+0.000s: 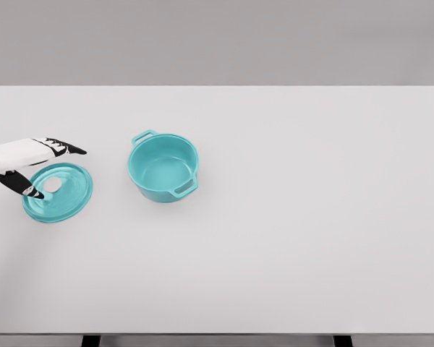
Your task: Cover the pot with left arm
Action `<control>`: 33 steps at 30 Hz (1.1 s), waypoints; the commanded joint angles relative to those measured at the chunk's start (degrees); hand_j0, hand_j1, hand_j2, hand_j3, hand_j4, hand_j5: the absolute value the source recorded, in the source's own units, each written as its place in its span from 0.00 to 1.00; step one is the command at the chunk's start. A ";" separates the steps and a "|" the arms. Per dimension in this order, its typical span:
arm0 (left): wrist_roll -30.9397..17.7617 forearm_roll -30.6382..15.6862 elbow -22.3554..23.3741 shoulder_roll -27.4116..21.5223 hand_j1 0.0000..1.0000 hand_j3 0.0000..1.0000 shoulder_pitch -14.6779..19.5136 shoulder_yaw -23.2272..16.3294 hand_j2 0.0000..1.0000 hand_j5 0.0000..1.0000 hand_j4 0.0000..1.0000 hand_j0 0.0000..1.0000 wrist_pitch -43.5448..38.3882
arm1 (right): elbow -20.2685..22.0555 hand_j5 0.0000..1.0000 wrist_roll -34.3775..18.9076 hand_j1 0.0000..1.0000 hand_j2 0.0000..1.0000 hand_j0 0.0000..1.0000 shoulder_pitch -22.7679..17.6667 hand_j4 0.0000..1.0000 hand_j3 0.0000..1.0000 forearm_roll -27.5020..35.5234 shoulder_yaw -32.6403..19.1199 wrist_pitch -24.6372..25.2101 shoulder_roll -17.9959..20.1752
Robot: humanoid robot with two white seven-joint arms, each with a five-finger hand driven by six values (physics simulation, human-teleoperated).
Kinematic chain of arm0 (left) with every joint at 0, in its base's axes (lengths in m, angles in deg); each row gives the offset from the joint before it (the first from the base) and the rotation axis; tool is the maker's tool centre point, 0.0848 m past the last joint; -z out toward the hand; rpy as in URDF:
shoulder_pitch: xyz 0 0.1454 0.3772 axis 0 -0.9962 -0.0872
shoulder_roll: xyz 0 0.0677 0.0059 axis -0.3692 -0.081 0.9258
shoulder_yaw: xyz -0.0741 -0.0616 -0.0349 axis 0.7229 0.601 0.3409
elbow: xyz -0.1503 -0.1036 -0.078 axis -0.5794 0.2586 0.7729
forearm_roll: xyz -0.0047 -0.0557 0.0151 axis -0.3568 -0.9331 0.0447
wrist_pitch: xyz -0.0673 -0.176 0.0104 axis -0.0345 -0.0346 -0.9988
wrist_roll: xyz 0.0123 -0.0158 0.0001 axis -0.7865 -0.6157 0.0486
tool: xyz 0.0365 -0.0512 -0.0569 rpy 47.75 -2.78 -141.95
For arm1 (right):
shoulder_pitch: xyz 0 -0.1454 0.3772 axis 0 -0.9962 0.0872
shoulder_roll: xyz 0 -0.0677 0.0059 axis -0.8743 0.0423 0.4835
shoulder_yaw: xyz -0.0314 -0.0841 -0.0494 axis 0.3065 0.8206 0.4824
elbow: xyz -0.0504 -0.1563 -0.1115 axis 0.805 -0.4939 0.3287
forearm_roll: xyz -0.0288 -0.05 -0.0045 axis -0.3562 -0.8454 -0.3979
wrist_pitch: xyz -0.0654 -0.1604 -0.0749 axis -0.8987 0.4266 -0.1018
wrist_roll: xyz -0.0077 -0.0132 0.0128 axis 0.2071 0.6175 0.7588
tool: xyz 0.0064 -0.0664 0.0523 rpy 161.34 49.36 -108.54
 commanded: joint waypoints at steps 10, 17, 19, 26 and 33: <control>0.03 -0.01 0.01 -0.22 0.81 0.81 -0.44 0.02 0.81 0.81 0.81 0.81 -0.13 | 0.06 1.00 -0.01 1.00 1.00 1.00 0.00 1.00 1.00 -0.04 -0.01 -0.03 0.00; 0.03 -0.01 0.36 -0.48 0.81 0.81 -0.53 -1.91 0.81 0.81 0.81 0.81 -0.13 | -0.02 1.00 -0.01 1.00 1.00 1.00 0.00 1.00 1.00 -0.04 -0.01 -0.03 0.00; 0.03 -0.01 0.36 -0.48 0.79 0.79 -0.62 -2.09 0.79 0.79 0.79 0.79 -0.13 | -0.02 1.00 -0.01 1.00 1.00 1.00 0.00 1.00 1.00 -0.04 -0.01 -0.03 0.00; 0.11 -0.62 0.36 -0.83 0.47 0.47 -1.32 -2.00 0.47 0.47 0.47 0.47 -0.13 | 0.06 1.00 -0.01 1.00 1.00 1.00 0.00 1.00 1.00 -0.04 -0.01 -0.03 0.00; 0.82 -0.80 -1.30 -1.53 0.40 0.40 -1.05 -1.92 0.40 0.40 0.40 0.40 -0.13 | -0.02 1.00 -0.01 1.00 1.00 1.00 0.00 1.00 1.00 -0.04 -0.01 -0.03 0.00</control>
